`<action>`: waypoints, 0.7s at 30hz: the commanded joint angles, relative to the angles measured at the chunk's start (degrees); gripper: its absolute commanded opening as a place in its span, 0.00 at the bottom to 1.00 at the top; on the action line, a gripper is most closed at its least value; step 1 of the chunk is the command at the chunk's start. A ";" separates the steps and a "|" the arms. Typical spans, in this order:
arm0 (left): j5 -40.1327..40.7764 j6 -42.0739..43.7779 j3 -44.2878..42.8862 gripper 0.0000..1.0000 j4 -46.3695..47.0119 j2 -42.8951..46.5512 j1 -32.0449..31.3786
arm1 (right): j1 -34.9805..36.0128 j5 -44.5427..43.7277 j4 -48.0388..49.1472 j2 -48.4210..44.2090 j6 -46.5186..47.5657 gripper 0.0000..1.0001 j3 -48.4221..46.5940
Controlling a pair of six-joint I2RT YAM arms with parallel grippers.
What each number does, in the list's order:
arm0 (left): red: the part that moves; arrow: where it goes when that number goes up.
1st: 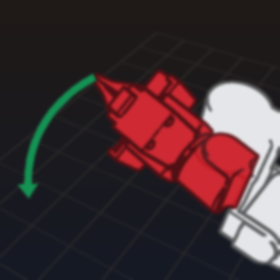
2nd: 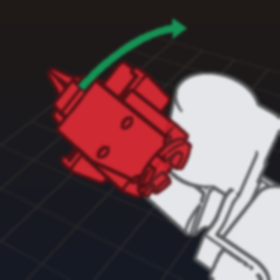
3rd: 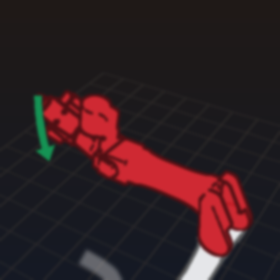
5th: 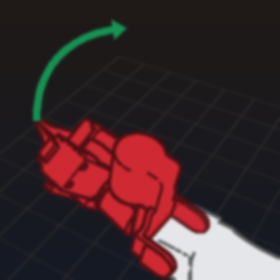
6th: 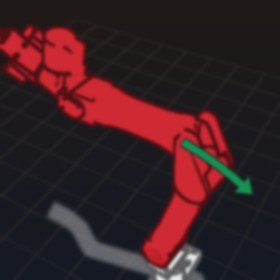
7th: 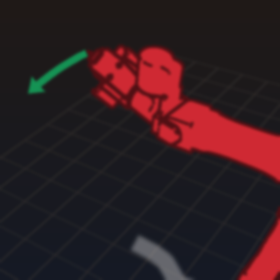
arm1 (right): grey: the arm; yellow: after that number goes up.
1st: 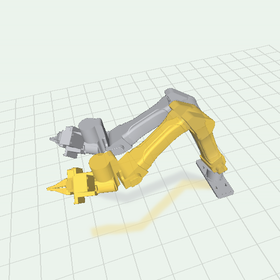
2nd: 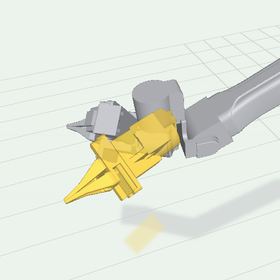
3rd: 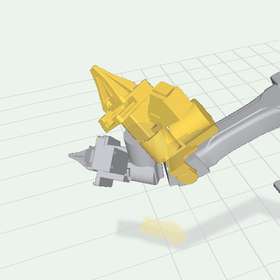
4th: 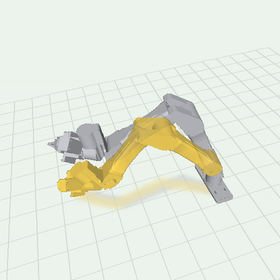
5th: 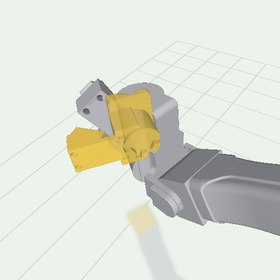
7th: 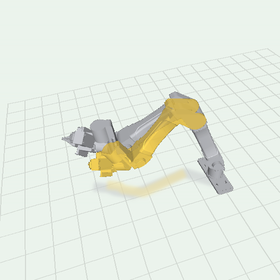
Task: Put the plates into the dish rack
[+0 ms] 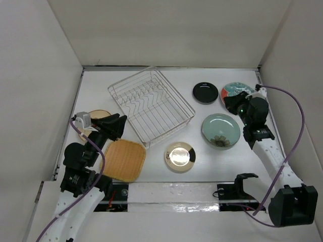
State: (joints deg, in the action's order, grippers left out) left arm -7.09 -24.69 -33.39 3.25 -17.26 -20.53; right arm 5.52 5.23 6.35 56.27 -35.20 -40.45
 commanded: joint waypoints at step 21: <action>-8.29 10.01 -0.63 0.28 0.36 4.07 -1.26 | -30.39 -13.52 7.53 18.15 -15.07 0.69 2.40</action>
State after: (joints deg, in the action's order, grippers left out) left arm -15.84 -15.51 -33.34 2.11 -13.72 -21.15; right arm -24.05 -8.56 8.51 70.74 -47.40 -37.54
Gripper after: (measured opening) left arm 0.250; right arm 0.670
